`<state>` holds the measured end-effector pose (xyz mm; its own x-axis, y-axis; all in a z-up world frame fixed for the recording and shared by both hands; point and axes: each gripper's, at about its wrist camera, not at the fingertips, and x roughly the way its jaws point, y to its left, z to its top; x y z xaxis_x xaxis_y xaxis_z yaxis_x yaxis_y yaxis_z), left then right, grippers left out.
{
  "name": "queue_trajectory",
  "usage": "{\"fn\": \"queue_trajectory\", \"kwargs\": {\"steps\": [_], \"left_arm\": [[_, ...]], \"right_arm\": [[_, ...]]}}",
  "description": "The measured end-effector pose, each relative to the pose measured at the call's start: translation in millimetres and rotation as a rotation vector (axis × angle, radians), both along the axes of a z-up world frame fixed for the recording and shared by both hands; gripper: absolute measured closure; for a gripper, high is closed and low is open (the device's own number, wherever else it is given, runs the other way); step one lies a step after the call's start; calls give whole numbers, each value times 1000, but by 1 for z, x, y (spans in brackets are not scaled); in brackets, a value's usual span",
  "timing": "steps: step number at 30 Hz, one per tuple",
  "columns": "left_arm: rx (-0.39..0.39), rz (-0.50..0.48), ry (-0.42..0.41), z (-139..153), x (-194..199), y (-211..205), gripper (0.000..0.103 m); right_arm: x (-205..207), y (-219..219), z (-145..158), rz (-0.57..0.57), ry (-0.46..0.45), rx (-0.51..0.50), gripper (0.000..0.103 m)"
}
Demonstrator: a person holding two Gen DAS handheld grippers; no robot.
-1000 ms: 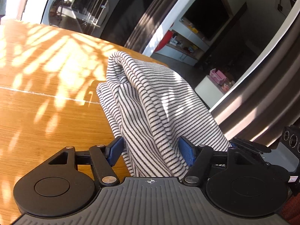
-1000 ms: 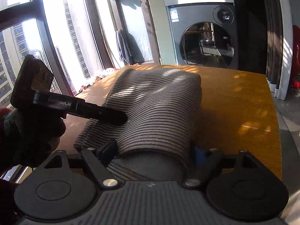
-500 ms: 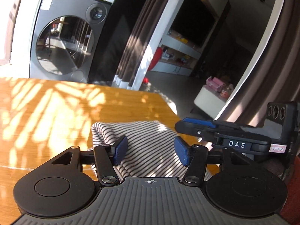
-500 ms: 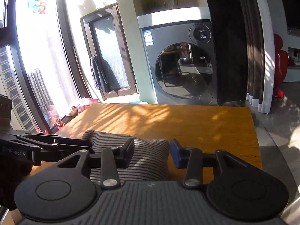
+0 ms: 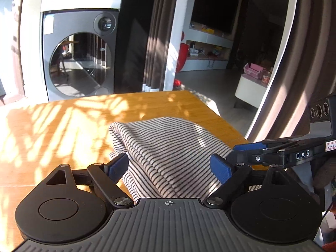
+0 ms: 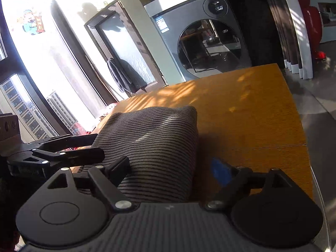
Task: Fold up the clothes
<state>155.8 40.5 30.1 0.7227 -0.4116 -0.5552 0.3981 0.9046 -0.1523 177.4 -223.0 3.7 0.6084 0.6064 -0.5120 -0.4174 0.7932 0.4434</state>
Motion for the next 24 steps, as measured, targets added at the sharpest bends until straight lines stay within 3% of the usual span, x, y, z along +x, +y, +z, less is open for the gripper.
{"fn": "queue_trajectory", "kwargs": {"steps": [4, 6, 10, 11, 12, 17, 19, 21, 22, 24], "left_arm": [[-9, 4, 16, -1, -6, 0, 10], [-59, 6, 68, -10, -6, 6, 10], [-176, 12, 189, -32, -7, 20, 20], [-197, 12, 213, -39, -8, 25, 31], [-226, 14, 230, -44, -8, 29, 32], [-375, 27, 283, -54, -3, 54, 31], [-363, 44, 298, -55, -1, 61, 30], [-286, 76, 284, -51, -3, 62, 24], [-259, 82, 279, -49, -4, 61, 18], [-234, 78, 286, -46, -4, 60, 17]], "right_arm": [[-13, 6, -4, 16, -16, -33, 15], [-17, 9, -4, 15, -26, -43, 15], [-26, 18, -6, 46, -18, -73, 16], [-28, 20, -8, 68, -8, -64, 22], [-32, 22, -8, 75, -11, -55, 27], [-51, 27, 28, 161, -165, 15, 30], [-52, 34, 28, 189, -175, -92, 30], [-49, 42, 15, 197, -132, -236, 30], [-48, 39, 10, 203, -121, -237, 30], [-45, 29, 10, 211, -100, -208, 24]]}}
